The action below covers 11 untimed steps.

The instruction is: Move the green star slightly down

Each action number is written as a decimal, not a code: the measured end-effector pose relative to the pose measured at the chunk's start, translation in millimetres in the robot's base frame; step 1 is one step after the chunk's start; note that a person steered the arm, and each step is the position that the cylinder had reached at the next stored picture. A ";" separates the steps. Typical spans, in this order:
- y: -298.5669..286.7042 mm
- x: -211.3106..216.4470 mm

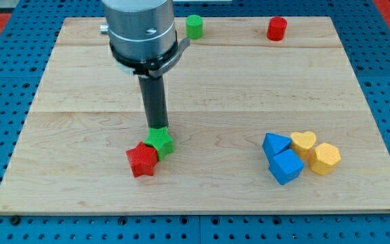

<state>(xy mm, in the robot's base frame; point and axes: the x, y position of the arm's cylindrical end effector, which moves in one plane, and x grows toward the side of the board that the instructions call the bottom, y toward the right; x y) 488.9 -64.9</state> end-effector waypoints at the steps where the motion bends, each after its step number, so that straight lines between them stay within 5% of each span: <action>1: 53.3 0.7; 2: 77.0 11.0; 4: -60.0 0.4; 8: 3.9 4.6; 11: -85.4 72.9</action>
